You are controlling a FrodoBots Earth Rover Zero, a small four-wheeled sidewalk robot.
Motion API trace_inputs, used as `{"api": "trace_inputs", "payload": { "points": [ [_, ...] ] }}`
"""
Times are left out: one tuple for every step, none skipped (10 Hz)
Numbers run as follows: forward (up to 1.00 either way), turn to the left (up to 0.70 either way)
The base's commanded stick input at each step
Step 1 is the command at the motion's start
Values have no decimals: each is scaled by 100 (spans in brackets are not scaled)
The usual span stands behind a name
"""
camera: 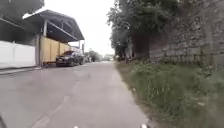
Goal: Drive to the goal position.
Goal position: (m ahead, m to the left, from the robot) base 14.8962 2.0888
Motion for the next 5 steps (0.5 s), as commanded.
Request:
{"api": "trace_inputs", "payload": {
  "points": [
    [100,0],
    [100,0],
    [100,0],
    [100,0],
    [100,0]
  ]
}}
